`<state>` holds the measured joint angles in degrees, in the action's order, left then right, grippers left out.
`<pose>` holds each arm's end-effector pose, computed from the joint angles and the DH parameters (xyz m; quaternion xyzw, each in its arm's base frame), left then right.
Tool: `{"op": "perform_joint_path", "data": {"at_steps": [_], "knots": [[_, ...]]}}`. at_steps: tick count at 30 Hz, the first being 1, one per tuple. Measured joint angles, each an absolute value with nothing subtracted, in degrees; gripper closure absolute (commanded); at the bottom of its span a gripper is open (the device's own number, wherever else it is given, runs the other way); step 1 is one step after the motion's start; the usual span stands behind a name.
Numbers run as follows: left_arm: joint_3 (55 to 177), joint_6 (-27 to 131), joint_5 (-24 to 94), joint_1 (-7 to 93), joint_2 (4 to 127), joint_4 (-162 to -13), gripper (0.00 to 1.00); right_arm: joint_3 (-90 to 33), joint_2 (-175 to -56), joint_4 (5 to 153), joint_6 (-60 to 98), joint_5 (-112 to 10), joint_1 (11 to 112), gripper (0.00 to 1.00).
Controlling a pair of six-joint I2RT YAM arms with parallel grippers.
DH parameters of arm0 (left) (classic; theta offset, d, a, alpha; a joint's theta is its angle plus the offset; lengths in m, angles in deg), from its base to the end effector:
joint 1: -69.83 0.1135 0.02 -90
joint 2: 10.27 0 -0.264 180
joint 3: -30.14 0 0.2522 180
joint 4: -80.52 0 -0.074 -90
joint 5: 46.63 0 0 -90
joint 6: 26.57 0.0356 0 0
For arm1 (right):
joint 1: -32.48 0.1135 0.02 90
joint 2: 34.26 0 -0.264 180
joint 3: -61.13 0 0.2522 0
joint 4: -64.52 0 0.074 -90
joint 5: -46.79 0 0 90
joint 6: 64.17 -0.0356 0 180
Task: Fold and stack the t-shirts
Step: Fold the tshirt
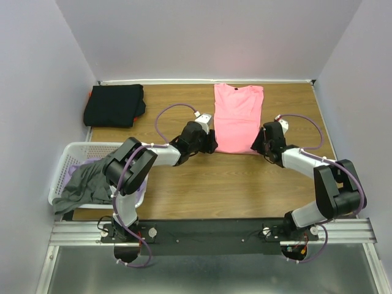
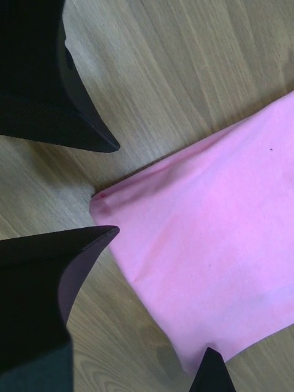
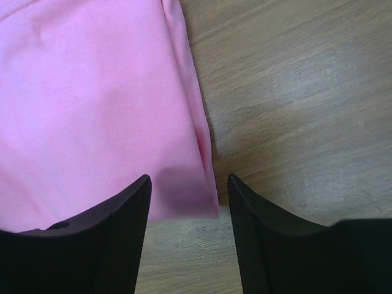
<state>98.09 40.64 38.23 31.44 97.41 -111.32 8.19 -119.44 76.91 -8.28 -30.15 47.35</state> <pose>0.3044 -0.2452 0.1526 0.1391 0.8448 -0.2953 0.4241 0.2809 0.0663 0.1657 0.1964 0.8964 0.0633 0.3922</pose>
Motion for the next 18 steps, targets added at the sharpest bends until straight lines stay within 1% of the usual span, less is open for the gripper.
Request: {"op": "perform_joint_path", "data": {"at_steps": [4, 6, 8, 18], "knots": [[98.09, 40.64, 38.29, 31.38, 97.48, -111.3, 0.43, 8.82, -119.88, 76.23, -8.68, -30.48, 47.35, 0.44], [98.09, 40.64, 38.34, 31.31, 97.59, -111.22, 0.48, 9.44, -119.88, 76.12, -8.85, -30.48, 47.35, 0.46], [98.09, 40.6, 38.45, 31.2, 97.65, -111.11, 0.5, 9.98, -119.88, 76.12, -8.98, -30.5, 47.35, 0.47], [98.09, 40.27, 38.9, 30.39, 98.26, -110.38, 0.54, 10.53, -120.06, 75.99, -9.27, -31.12, 47.35, 0.52]]}}
